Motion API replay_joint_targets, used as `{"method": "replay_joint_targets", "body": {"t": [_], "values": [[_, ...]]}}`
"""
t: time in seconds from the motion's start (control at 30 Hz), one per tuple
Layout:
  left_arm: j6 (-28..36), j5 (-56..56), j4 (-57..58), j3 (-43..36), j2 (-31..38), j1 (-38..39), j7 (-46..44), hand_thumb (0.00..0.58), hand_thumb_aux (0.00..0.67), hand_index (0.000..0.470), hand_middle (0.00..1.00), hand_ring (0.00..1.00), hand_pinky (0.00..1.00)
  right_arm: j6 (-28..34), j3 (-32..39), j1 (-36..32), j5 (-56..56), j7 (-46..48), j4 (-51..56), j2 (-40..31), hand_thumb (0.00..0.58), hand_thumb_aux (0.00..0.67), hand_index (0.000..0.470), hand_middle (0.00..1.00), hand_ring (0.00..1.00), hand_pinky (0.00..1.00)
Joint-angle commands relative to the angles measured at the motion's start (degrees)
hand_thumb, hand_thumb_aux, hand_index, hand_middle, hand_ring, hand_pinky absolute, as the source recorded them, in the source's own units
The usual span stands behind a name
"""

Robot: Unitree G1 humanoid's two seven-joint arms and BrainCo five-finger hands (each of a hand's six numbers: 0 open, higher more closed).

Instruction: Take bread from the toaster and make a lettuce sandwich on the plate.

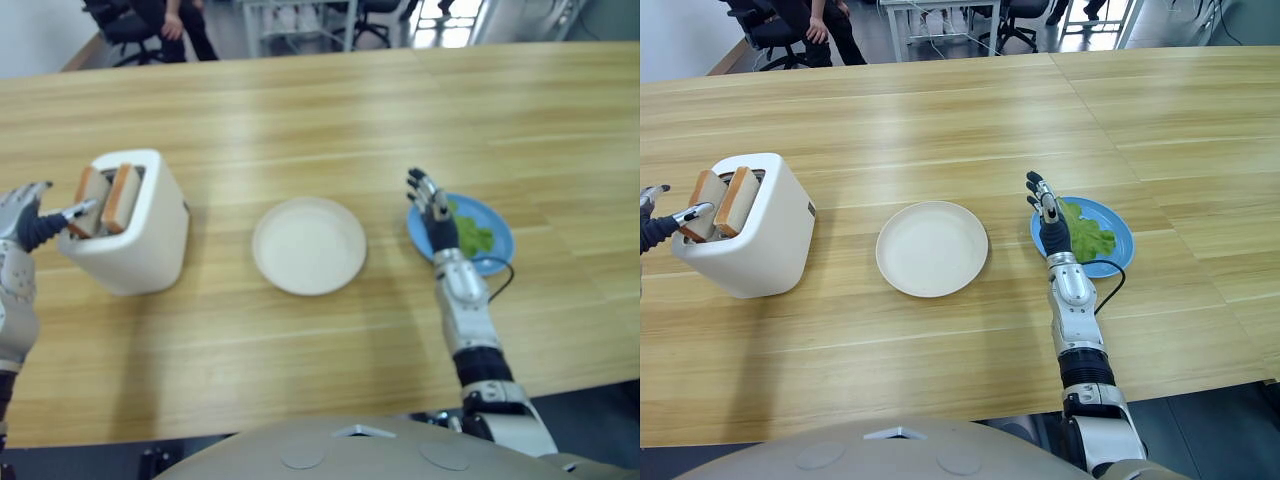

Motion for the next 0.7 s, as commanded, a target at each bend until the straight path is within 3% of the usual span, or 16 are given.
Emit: {"method": "replay_joint_targets", "body": {"t": [0.03,0.47,0.7], "values": [[1.36,1.94,2.13,-1.32,0.92,0.37,-0.24,0.0,0.0,0.0,0.0,0.0,0.0,1.45,-0.24,0.78,0.38,0.19,-1.47,-0.34,0.0,0.0,0.0,0.0,0.0,0.0],[0.19,9.04,2.81,-10.28,-0.54,-2.07,1.0,0.0,0.0,0.0,0.0,0.0,0.0,2.43,-0.53,1.6,0.71,0.24,-2.97,-0.62,0.0,0.0,0.0,0.0,0.0,0.0],[0.9,11.56,1.95,-10.67,-0.38,-1.78,2.12,0.0,0.0,0.0,0.0,0.0,0.0,2.77,-0.5,2.05,0.72,0.15,-3.52,-0.46,0.0,0.0,0.0,0.0,0.0,0.0]]}}
